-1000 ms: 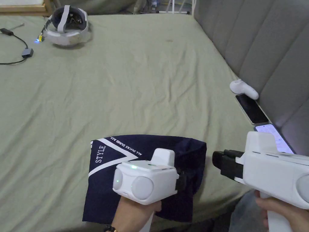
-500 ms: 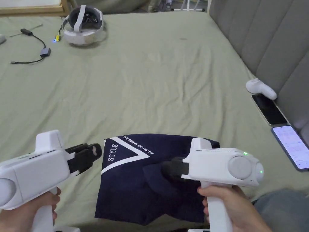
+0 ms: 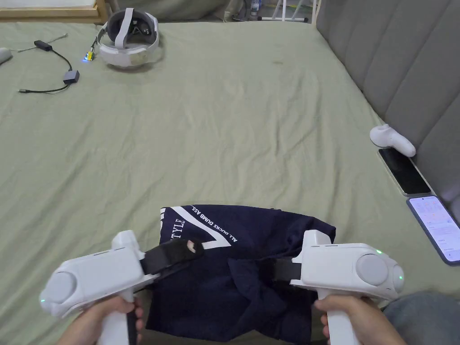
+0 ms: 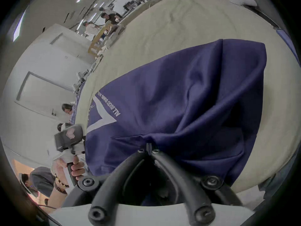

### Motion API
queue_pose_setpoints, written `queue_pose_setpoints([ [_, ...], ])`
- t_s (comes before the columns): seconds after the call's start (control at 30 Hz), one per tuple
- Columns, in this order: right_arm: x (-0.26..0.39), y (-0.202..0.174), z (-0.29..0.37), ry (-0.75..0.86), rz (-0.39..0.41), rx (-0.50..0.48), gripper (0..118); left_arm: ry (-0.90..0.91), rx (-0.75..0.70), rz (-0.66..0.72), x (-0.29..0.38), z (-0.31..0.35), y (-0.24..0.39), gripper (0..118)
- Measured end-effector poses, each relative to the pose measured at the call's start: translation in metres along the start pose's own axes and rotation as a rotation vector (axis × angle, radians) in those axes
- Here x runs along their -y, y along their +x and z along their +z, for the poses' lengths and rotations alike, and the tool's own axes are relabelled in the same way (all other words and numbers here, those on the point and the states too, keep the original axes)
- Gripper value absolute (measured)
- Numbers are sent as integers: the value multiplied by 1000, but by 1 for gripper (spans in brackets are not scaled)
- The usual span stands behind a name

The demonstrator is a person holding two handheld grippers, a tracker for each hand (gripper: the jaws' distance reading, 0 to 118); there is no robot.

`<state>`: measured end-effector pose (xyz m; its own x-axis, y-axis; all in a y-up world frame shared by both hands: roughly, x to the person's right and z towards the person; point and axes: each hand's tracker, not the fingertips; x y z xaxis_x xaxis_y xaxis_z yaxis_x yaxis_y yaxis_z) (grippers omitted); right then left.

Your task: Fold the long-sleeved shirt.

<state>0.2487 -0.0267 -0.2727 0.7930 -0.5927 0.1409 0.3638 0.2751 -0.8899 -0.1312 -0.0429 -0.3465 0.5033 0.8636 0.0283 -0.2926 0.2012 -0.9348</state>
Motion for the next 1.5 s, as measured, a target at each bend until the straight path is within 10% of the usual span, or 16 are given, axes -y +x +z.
queue_pose_setpoints([
  [0.07,0,-1,0,1,2,9,0,10,-104,-73,6,-18,15,45],
  [0.17,-3,-3,1,3,5,34,0,-8,-122,-114,1,-19,30,36],
  [0.23,-4,-18,14,16,2,42,0,-20,-124,-157,-3,-5,39,33],
  [0.67,-19,-273,-48,362,610,-12,0,143,-202,-253,-81,177,-8,26],
  [1.1,24,-506,-250,293,878,-294,0,414,-474,-135,-185,452,-166,27],
  [1.17,31,-515,-260,282,890,-292,0,441,-517,-128,-183,465,-175,47],
  [1.23,34,-520,-263,250,908,-284,0,520,-593,-165,-173,461,-167,107],
  [1.5,9,-484,-171,309,900,-276,0,694,-697,-290,-151,453,-107,107],
])
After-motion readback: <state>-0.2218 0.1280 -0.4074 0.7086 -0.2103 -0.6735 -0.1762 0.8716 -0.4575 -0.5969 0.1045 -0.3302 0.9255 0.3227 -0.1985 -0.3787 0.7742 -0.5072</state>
